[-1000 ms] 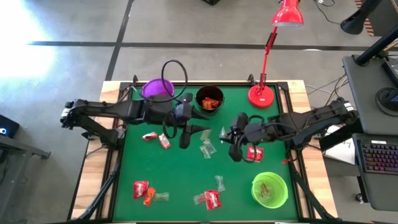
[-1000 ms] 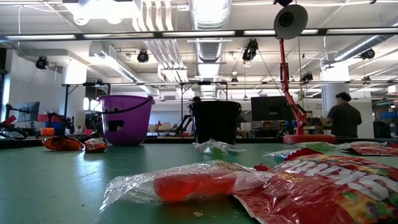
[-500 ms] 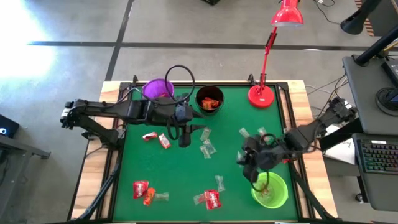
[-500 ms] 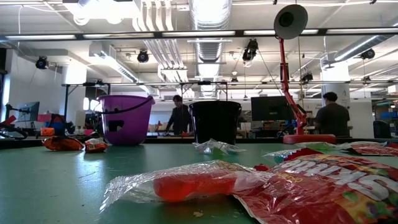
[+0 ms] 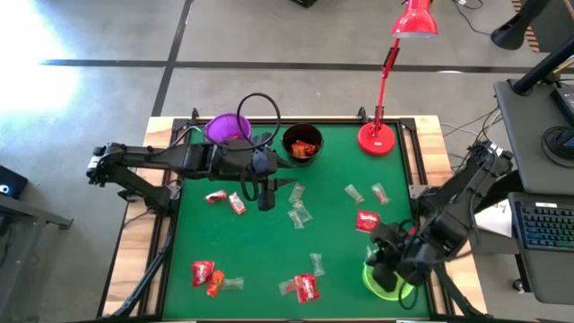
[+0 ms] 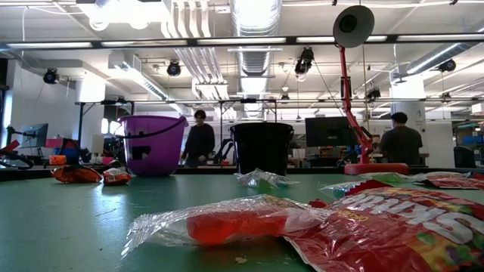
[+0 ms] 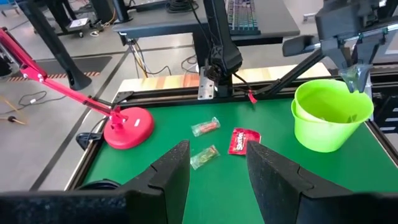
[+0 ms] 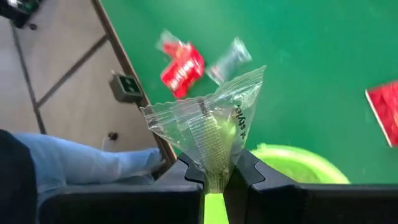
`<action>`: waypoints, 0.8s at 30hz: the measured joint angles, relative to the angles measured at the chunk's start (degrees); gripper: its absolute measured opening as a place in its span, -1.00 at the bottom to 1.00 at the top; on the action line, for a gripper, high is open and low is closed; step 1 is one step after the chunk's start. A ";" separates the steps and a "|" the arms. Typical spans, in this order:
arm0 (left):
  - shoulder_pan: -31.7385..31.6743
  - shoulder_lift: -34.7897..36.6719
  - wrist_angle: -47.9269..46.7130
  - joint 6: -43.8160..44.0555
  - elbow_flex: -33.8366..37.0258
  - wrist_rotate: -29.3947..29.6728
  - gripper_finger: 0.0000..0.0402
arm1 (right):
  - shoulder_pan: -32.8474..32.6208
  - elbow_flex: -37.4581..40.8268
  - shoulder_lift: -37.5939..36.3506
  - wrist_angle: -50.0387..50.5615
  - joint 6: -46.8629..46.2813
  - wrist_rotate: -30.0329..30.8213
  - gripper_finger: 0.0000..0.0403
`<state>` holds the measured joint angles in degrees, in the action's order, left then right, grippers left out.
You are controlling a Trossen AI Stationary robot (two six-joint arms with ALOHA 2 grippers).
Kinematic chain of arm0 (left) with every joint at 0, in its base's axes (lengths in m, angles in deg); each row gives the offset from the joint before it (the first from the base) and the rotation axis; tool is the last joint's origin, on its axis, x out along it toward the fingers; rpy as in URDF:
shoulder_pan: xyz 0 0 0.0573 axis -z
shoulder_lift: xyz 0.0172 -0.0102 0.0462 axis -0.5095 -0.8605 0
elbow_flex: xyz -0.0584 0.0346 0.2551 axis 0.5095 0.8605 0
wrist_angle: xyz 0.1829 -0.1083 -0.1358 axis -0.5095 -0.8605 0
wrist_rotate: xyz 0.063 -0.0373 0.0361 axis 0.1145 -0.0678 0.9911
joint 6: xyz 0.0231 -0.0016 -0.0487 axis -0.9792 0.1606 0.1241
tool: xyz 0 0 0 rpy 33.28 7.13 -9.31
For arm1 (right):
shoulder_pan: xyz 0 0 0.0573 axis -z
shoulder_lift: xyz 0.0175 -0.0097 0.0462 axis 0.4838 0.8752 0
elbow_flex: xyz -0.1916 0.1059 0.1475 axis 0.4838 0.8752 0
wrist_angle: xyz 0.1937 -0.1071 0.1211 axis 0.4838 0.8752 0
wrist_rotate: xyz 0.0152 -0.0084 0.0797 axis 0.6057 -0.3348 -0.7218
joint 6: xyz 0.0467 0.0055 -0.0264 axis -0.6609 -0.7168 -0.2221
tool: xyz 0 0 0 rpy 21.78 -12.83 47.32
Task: Sort candy
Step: Put the green gummy into the black bucket
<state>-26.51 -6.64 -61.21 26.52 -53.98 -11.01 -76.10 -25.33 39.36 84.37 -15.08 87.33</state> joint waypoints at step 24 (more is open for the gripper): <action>-0.02 0.00 -3.06 0.00 -0.02 0.00 -0.30 | -6.72 5.51 5.53 1.72 -17.53 -15.67 -0.86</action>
<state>-26.53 -6.64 -64.27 26.52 -54.00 -11.01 -82.82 -19.82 44.89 86.09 -32.60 71.67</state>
